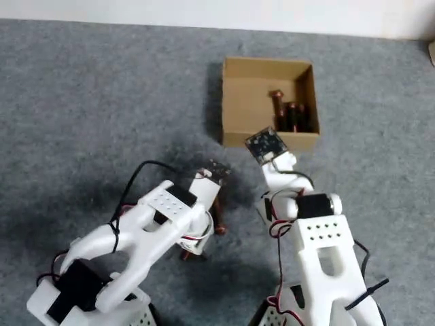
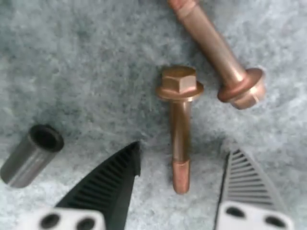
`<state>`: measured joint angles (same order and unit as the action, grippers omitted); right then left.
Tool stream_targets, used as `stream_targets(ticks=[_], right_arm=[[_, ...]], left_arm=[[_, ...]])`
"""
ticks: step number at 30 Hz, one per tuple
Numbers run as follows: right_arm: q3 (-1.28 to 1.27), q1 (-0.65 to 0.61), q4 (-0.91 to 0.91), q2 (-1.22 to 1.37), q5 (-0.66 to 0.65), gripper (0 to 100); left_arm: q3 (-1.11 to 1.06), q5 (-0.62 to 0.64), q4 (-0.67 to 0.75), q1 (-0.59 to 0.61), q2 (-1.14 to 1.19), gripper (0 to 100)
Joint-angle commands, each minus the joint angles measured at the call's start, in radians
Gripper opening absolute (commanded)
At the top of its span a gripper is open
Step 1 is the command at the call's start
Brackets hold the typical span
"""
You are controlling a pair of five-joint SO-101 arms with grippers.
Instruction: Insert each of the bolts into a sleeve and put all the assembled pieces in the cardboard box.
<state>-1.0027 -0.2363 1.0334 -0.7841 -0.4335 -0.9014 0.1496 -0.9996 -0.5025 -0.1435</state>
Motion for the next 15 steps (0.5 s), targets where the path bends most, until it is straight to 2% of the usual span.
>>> stream_targets(ticks=[1, 6, 8, 10, 12, 15], right_arm=[[0.004, 0.01, -0.036, -0.027, 0.043, 0.5], [0.002, 0.01, -0.039, -0.027, 0.049, 0.5], [0.001, 0.01, -0.039, -0.027, 0.051, 0.5], [0.001, 0.01, -0.039, -0.027, 0.052, 0.5], [0.001, 0.01, -0.039, -0.027, 0.052, 0.5], [-0.001, 0.01, -0.039, -0.027, 0.052, 0.5]], left_arm=[[0.05, 0.014, 0.015, 0.008, 0.001, 27], [0.054, 0.012, -0.058, -0.002, 0.002, 25], [0.05, 0.012, -0.072, -0.028, -0.005, 16], [0.051, 0.012, -0.071, -0.056, -0.005, 0], [0.048, 0.018, -0.08, -0.082, -0.005, 3], [0.056, 0.014, -0.133, -0.097, -0.007, 1]])
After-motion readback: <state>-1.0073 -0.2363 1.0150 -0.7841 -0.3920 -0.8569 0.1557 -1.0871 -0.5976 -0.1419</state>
